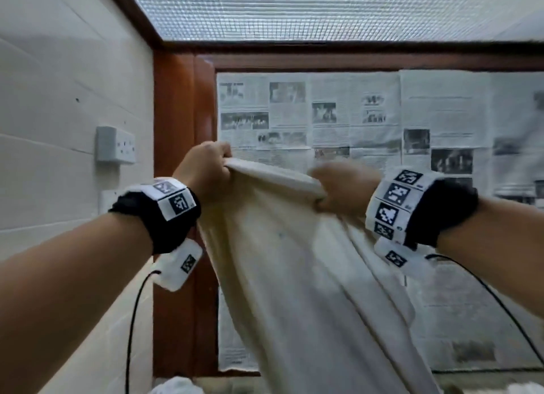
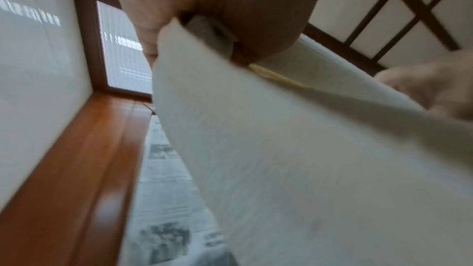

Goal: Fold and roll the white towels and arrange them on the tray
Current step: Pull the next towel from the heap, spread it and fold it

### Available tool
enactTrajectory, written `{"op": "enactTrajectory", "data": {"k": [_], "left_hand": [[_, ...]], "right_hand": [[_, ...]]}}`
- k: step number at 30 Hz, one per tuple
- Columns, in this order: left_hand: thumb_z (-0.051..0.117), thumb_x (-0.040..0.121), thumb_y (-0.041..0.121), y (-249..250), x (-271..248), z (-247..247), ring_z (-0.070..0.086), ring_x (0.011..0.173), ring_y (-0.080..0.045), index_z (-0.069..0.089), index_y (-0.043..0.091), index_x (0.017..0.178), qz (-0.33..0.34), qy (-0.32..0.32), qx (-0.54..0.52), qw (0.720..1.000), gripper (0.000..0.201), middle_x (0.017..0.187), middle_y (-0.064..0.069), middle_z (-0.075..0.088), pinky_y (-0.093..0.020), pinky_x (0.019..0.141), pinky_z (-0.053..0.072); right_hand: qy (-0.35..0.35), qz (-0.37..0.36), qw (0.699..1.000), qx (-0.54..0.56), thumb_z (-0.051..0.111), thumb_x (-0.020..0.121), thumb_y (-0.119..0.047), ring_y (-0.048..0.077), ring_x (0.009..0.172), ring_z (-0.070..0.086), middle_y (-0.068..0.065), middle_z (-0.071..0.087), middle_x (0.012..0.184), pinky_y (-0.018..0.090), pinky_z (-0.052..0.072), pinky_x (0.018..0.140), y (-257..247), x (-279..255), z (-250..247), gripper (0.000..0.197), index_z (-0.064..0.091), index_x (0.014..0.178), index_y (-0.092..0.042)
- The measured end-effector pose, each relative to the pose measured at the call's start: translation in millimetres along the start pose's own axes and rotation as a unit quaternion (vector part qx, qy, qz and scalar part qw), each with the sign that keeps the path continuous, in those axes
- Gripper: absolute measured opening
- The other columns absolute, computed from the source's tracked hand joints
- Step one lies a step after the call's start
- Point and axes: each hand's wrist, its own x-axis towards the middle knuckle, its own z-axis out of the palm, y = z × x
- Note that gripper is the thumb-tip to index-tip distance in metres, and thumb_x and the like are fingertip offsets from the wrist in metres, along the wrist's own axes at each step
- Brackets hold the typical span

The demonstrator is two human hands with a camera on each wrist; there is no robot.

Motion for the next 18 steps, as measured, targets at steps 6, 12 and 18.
{"op": "enactTrajectory", "data": {"k": [6, 12, 18], "left_hand": [[0.055, 0.081, 0.024, -45, -16, -36, 0.054, 0.08, -0.025, 0.06, 0.017, 0.081, -0.048, -0.101, 0.268, 0.957, 0.009, 0.082, -0.001, 0.055, -0.031, 0.067, 0.044], [0.059, 0.076, 0.032, -43, -42, -25, 0.06, 0.072, -0.025, 0.061, 0.014, 0.061, -0.04, -0.176, 0.236, 0.955, 0.024, 0.068, -0.002, 0.06, -0.031, 0.063, 0.051], [0.058, 0.082, 0.015, -28, -55, -19, 0.055, 0.085, -0.028, 0.055, 0.012, 0.09, -0.006, -0.148, 0.128, 0.981, 0.009, 0.089, -0.005, 0.057, -0.03, 0.068, 0.041]], "right_hand": [[0.033, 0.125, 0.991, 0.018, 0.067, 0.084, -0.032, 0.024, 0.079, 0.06, 0.001, 0.061, 0.085, 0.03, 0.045, 0.066, 12, -3, 9, 0.018, 0.054, 0.075, -0.024], [0.075, 0.076, 0.992, 0.061, 0.058, 0.082, -0.029, 0.027, 0.079, 0.062, 0.003, 0.065, 0.086, 0.039, 0.055, 0.076, -18, 2, 9, 0.008, 0.062, 0.078, -0.023], [0.022, 0.021, 0.999, -0.014, 0.058, 0.087, -0.021, 0.031, 0.088, 0.064, 0.008, 0.068, 0.093, 0.039, 0.054, 0.079, -39, 18, 8, 0.012, 0.067, 0.092, -0.015]]}}
